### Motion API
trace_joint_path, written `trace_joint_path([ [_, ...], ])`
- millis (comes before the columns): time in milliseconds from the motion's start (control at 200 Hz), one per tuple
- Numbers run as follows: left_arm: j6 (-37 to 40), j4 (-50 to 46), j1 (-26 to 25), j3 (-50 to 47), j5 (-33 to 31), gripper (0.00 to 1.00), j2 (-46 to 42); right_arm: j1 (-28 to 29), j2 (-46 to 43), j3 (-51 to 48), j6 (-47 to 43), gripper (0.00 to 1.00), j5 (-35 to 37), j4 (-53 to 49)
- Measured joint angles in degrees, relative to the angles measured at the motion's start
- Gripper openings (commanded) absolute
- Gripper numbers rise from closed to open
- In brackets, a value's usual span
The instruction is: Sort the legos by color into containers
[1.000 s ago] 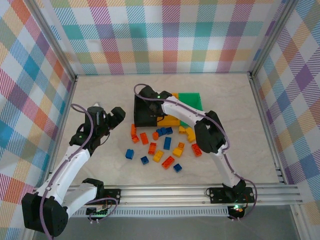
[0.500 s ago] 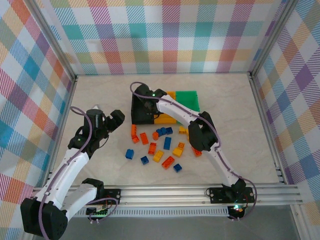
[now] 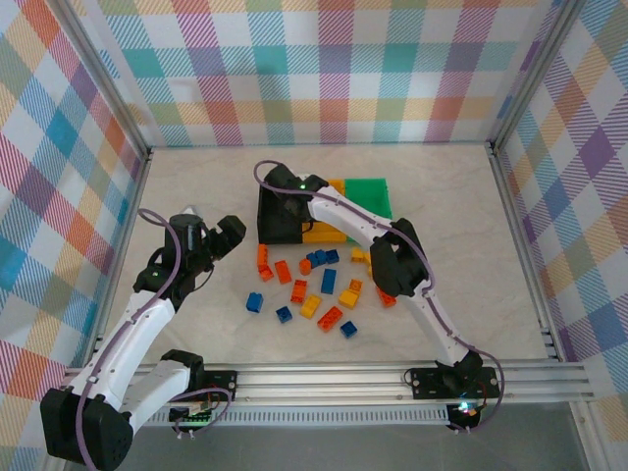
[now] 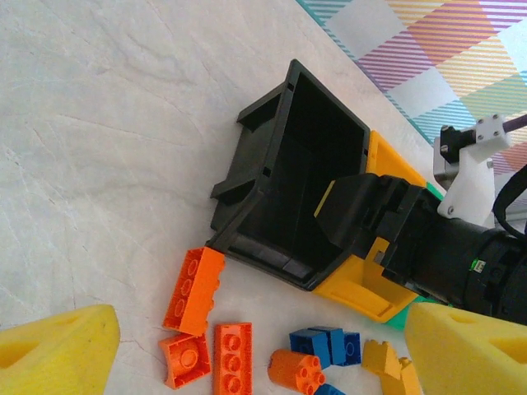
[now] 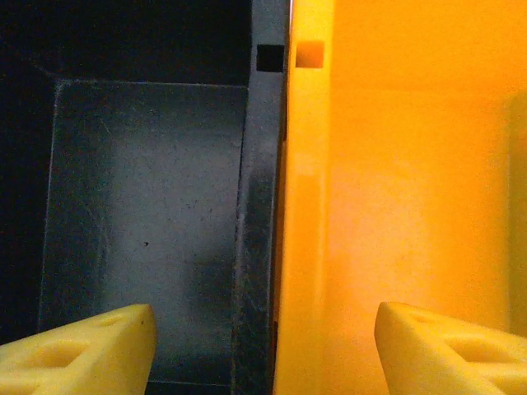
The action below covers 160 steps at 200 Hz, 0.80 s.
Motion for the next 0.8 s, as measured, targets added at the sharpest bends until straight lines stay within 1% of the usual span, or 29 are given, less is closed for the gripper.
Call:
trace_joint_path([
  [65, 0.11, 0.02, 0.02, 0.0, 0.44, 0.91, 0.0, 0.0, -2.49, -3.02, -1.05, 0.74, -0.04, 1.7],
  [145, 0.13, 0.02, 0.04, 0.0, 1.16, 0.91, 0.02, 0.0, -7.67, -8.7, -1.97, 0.76, -0.04, 4.61],
  [340, 0.42, 0.2, -0.48, 0.13, 3.54, 0.91, 1.55, 0.0, -24.48, -24.92, -3.72, 0.81, -1.25, 11.76],
  [385, 0.55, 0.26, -1.16, 0.35, 3.76, 0.92, 2.49, -0.02, -28.52, -29.38, -4.11, 0.81, -1.51, 13.25],
  [410, 0.57, 0.37, -1.73, 0.52, 3.87, 0.97, 3.13, -0.15, -30.77, -32.09, -4.28, 0.81, -1.75, 13.94],
  [435, 0.7, 0.44, -2.62, 0.72, 3.89, 1.0, 3.82, -0.31, -32.85, -34.8, -4.42, 0.81, -1.9, 14.58],
  [515, 1.46, 0.66, -6.67, 1.42, 4.5, 1.0, 6.51, -0.85, -38.93, -43.54, -4.42, 0.82, -2.99, 15.34],
  [640, 2.27, 0.85, -11.8, 1.75, 5.18, 1.0, 10.27, -4.72, -46.6, -57.48, -4.39, 0.82, -5.88, 15.15],
  [725, 2.49, 0.85, -13.11, 1.75, 5.97, 1.0, 11.15, -8.52, -50.31, -65.13, -4.44, 0.82, -7.54, 14.21],
  [800, 2.51, 0.92, -13.2, 1.73, 6.23, 1.0, 11.1, -11.78, -52.06, -69.61, -4.92, 0.82, -9.09, 13.55],
])
